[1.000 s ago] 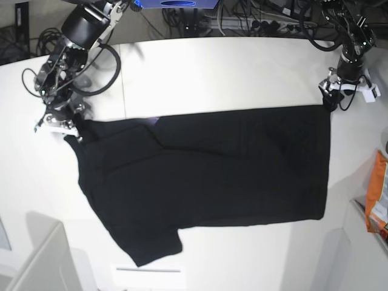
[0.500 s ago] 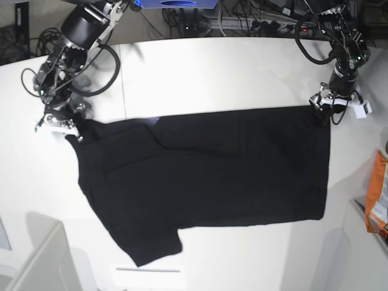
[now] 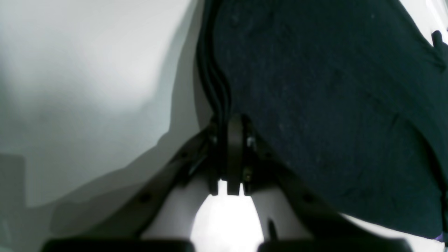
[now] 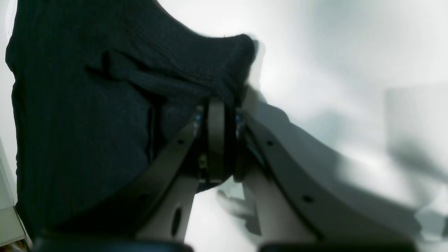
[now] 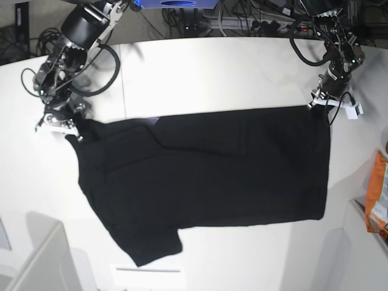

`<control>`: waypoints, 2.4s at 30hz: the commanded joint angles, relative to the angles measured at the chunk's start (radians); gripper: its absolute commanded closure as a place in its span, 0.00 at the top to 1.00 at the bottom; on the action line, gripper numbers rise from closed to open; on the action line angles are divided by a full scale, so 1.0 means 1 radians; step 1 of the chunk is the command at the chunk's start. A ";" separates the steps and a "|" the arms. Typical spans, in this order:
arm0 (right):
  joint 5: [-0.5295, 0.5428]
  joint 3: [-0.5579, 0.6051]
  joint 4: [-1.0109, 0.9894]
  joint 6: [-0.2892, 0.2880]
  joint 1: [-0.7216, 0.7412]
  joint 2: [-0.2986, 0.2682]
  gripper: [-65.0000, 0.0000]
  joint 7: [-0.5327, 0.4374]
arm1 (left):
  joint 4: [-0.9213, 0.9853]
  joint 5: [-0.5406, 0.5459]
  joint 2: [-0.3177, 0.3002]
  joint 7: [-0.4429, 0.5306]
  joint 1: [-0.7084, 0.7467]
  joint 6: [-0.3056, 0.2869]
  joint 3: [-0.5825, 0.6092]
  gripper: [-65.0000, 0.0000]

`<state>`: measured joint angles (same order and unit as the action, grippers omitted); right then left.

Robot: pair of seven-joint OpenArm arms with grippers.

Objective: Fold the T-shirt properly
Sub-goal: 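Drag the shirt toward the robot with both grippers and lay it flat, then release the shoulders and move both grippers to the hem corners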

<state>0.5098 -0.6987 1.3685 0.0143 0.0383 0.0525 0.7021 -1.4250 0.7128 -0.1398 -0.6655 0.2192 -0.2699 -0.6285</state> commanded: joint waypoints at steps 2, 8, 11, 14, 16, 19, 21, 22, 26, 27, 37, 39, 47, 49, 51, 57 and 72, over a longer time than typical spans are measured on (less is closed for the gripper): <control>-0.020 -0.002 0.005 0.011 -0.002 -0.001 0.00 0.038 | -0.023 -0.002 -0.011 -0.007 0.009 0.002 -0.001 0.00; -0.020 -0.002 0.096 0.011 -0.051 0.004 0.00 0.034 | -0.032 -0.002 -0.019 -0.007 0.050 0.002 -0.008 0.00; -0.020 -0.002 0.160 0.011 -0.084 0.007 0.00 0.037 | -0.041 0.003 -0.042 -0.007 0.087 0.002 0.000 0.00; -0.020 -0.002 0.202 0.011 -0.114 0.007 0.00 0.038 | -0.087 0.001 -0.045 -0.007 0.127 0.002 -0.004 0.00; -0.020 -0.002 0.223 0.011 -0.136 0.007 0.00 0.038 | -0.125 0.001 -0.045 -0.007 0.158 0.002 -0.008 0.00; -0.020 -0.002 0.251 0.011 -0.168 0.007 0.00 0.038 | -0.170 0.001 -0.045 -0.007 0.202 0.002 -0.008 0.00; -0.020 -0.003 0.274 0.011 -0.194 0.008 0.00 0.038 | -0.188 0.001 -0.045 -0.007 0.225 0.002 -0.008 0.00; -0.020 -0.003 0.286 0.011 -0.208 0.010 0.00 0.037 | -0.195 0.001 -0.044 -0.007 0.228 0.002 -0.008 0.00; -0.018 -0.005 0.331 0.011 -0.260 0.031 0.00 0.032 | -0.218 0.005 -0.044 -0.007 0.268 0.002 -0.009 0.00; -0.018 -0.014 0.340 0.011 -0.271 0.037 0.00 0.032 | -0.219 0.005 -0.042 -0.007 0.282 0.002 -0.009 0.00; -0.018 -0.036 0.371 0.011 -0.357 0.053 0.00 0.035 | -0.236 0.005 -0.040 -0.007 0.363 0.002 -0.009 0.00; -0.018 -0.036 0.374 0.011 -0.377 0.053 0.00 0.034 | -0.242 0.005 -0.040 -0.007 0.380 0.002 -0.011 0.00; -0.018 -0.036 0.384 0.011 -0.426 0.053 0.00 0.032 | -0.296 0.003 -0.040 -0.007 0.471 0.002 -0.011 0.00; -0.018 -0.036 0.384 0.011 -0.437 0.053 0.00 0.032 | -0.297 0.003 -0.040 -0.007 0.481 0.002 -0.011 0.00; -0.018 -0.036 0.384 0.011 -0.447 0.053 0.00 0.034 | -0.296 0.003 -0.040 -0.007 0.481 0.002 -0.011 0.00; -0.018 -0.036 0.423 0.011 -0.469 0.053 0.00 0.038 | -0.297 0.003 -0.039 -0.007 0.480 0.002 -0.011 0.00; -0.018 -0.040 0.458 0.011 -0.467 0.053 0.52 0.070 | -0.305 0.005 -0.039 -0.004 0.469 0.002 -0.147 0.85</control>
<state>0.4873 -0.7315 1.8069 0.0265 -0.4294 0.1135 0.7902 -1.7103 0.7090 -0.1665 -0.6884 0.6785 -0.2630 -0.7616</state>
